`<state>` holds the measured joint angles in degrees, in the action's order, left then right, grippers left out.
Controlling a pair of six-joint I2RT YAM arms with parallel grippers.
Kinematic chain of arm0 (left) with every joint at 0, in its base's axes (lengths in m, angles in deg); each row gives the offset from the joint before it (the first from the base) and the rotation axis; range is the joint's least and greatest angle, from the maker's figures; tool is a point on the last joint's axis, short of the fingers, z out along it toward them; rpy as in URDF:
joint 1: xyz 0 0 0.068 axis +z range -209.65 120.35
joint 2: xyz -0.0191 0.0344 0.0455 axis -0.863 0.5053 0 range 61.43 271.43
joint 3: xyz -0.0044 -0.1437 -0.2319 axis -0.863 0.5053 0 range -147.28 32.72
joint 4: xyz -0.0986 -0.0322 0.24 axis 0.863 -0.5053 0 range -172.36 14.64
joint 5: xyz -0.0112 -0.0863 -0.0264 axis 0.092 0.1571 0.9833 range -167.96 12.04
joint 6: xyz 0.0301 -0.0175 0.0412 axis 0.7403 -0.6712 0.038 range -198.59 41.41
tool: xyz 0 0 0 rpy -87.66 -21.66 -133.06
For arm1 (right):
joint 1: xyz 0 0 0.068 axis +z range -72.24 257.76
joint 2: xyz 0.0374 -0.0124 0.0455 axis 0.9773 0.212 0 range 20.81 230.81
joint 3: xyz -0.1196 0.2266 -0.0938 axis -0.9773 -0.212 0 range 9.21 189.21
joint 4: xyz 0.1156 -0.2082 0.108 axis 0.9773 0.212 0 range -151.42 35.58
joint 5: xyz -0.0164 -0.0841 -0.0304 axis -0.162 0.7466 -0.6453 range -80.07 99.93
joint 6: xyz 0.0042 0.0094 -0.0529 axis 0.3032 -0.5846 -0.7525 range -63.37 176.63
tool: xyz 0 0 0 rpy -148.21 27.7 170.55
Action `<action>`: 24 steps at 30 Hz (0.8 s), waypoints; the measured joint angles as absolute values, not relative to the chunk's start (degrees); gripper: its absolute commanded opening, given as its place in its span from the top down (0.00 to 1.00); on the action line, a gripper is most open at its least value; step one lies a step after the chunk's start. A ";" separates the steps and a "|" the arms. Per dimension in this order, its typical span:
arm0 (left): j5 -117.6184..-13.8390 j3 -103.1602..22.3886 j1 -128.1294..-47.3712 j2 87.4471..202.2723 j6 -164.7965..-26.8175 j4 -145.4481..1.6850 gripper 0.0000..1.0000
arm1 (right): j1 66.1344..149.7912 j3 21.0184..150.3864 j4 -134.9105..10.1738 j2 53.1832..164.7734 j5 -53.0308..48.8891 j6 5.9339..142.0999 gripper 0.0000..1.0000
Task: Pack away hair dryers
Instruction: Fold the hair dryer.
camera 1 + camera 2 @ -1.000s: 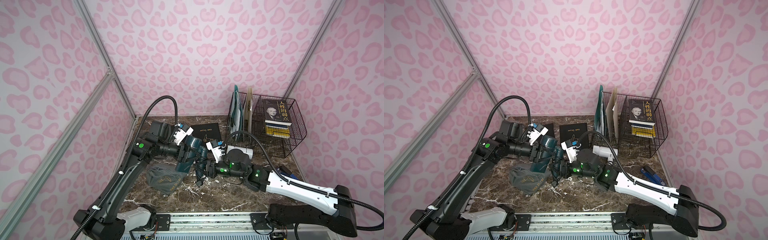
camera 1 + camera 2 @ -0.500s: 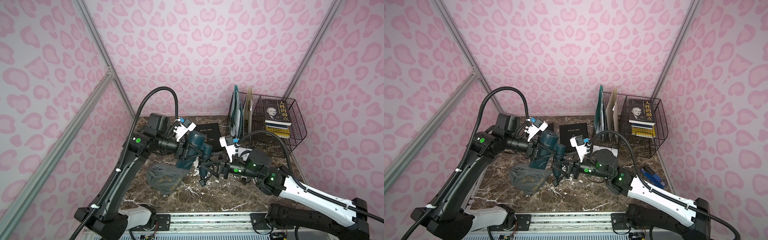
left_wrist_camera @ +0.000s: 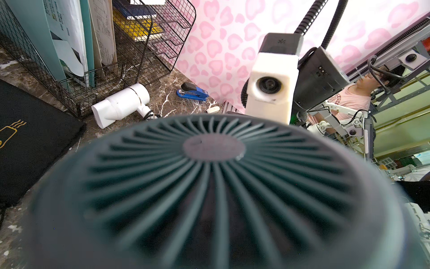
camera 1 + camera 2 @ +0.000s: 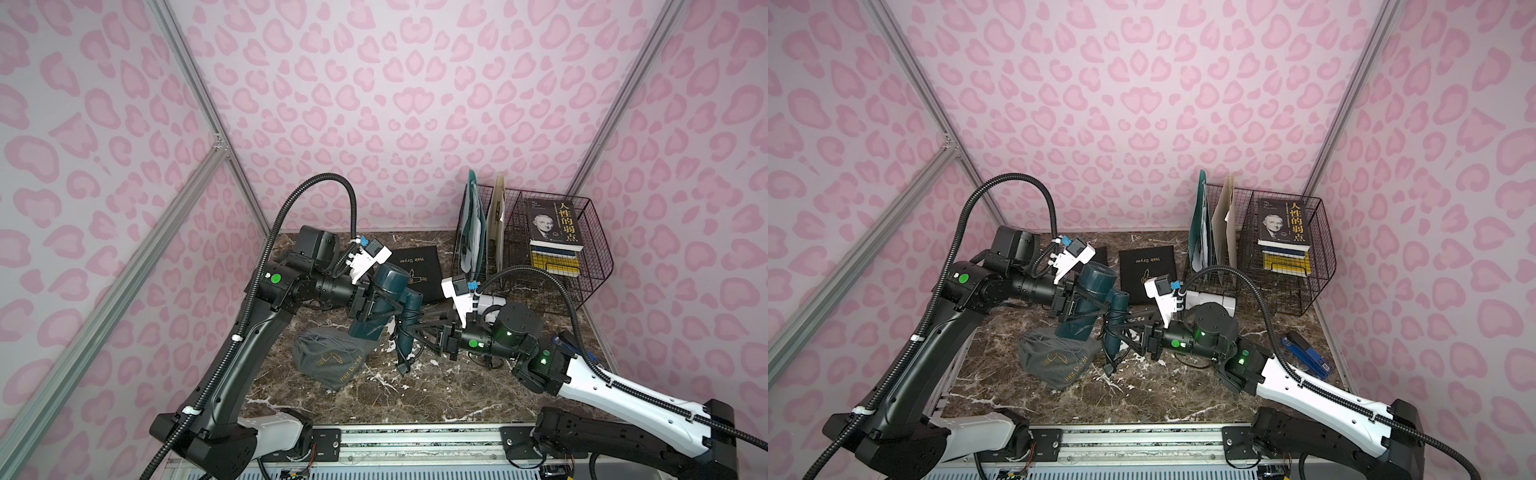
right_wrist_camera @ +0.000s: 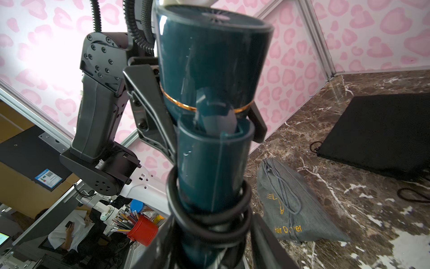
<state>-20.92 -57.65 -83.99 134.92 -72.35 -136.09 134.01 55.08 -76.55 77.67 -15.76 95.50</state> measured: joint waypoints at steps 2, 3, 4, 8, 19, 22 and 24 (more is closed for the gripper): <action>-20.94 -57.65 -83.81 134.90 -72.41 -136.44 0.98 | 133.99 55.01 -77.73 78.18 -16.66 95.44 0.66; -20.94 -57.63 -83.79 134.90 -72.41 -136.62 0.98 | 133.94 54.97 -78.30 78.40 -17.10 95.53 0.72; -20.94 -57.63 -83.79 134.86 -72.22 -136.66 0.98 | 133.92 54.95 -78.78 78.61 -17.40 95.48 0.78; -21.97 -57.56 -83.38 134.33 -72.43 -136.60 0.98 | 133.75 54.62 -78.91 79.18 -19.09 96.34 0.92; -22.45 -55.22 -83.97 134.05 -74.18 -134.91 0.98 | 134.84 56.85 -82.98 83.44 -23.96 96.51 0.70; -21.73 -55.38 -83.66 133.96 -74.27 -133.93 0.98 | 134.67 57.18 -84.57 82.20 -23.22 95.90 0.53; -21.99 -55.97 -83.66 134.12 -74.29 -133.56 0.98 | 134.18 57.05 -83.96 80.63 -22.61 95.77 0.45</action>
